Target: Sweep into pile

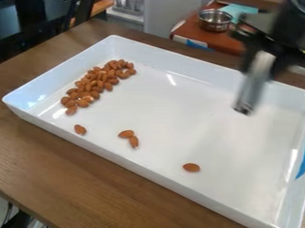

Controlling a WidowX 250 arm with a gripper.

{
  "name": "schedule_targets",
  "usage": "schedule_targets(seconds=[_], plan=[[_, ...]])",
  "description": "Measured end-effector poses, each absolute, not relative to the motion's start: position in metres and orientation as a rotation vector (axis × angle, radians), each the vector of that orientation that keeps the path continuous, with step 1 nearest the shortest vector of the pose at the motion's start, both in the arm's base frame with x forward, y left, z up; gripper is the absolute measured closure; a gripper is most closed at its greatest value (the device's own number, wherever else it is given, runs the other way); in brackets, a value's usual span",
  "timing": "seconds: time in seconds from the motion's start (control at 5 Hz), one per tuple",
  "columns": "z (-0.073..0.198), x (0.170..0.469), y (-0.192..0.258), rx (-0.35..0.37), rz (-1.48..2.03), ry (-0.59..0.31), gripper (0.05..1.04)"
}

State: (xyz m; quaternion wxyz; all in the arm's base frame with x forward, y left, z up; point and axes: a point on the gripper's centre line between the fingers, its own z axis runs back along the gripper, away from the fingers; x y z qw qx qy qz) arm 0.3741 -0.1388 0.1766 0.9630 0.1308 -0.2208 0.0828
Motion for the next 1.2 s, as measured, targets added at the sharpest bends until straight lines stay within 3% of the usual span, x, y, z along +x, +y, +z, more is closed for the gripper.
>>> schedule_targets(seconds=[0.4, 0.6, 1.2], plan=[[0.125, 0.349, -0.155, 0.219, 0.103, -0.387, 0.704], [0.107, 0.337, -0.160, 0.238, 0.071, -0.397, 0.704], [0.083, 0.342, -0.122, 0.206, 0.066, -0.323, 0.704]])
